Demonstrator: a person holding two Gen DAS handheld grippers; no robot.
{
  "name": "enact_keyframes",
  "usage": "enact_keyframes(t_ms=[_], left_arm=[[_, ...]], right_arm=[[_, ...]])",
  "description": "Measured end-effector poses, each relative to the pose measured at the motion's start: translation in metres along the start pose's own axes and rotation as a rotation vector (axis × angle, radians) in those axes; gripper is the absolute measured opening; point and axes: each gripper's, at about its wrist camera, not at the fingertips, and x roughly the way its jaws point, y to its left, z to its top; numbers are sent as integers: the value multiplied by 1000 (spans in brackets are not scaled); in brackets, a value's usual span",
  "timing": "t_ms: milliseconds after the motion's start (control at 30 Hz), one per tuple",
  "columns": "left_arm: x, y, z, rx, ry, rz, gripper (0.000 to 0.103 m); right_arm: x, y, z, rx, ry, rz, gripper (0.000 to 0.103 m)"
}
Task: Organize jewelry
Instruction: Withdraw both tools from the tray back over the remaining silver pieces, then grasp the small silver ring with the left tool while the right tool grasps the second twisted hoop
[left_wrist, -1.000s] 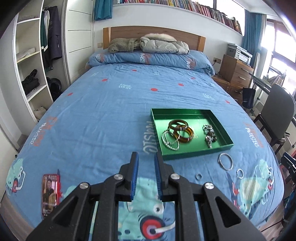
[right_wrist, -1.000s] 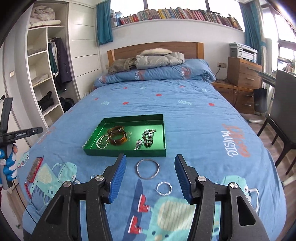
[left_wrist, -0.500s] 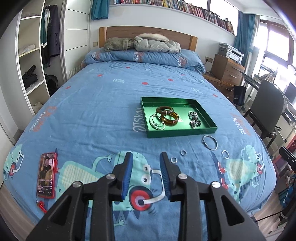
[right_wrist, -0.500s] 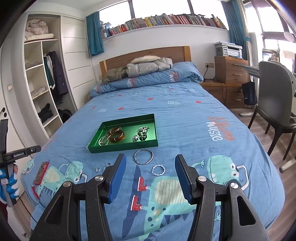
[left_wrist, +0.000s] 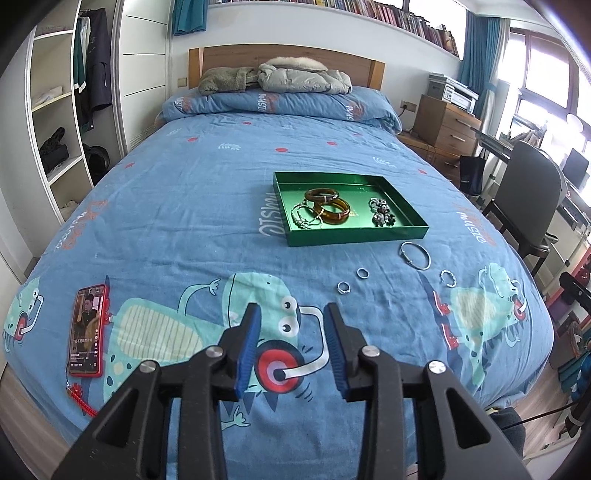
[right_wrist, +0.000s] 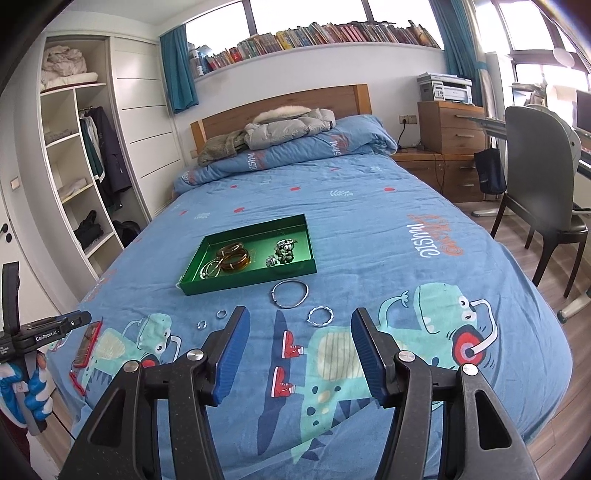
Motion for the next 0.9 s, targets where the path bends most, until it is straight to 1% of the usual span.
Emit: enact_keyframes(t_ms=[233,500,667,900], left_arm=[[7,0,-2,5,10,5,34],[24,-5,-2,13,24,4,35],[42,-12,-2,29,38,12,38],[72,-19,-3,40,54,25,38]], right_arm=[[9,4,-4,1,18,10,57],[22,-4,-6,22,29,6,57],[36,-12,-5,44,40,-1,57],[66,-18,-6,53,63,-8,57]])
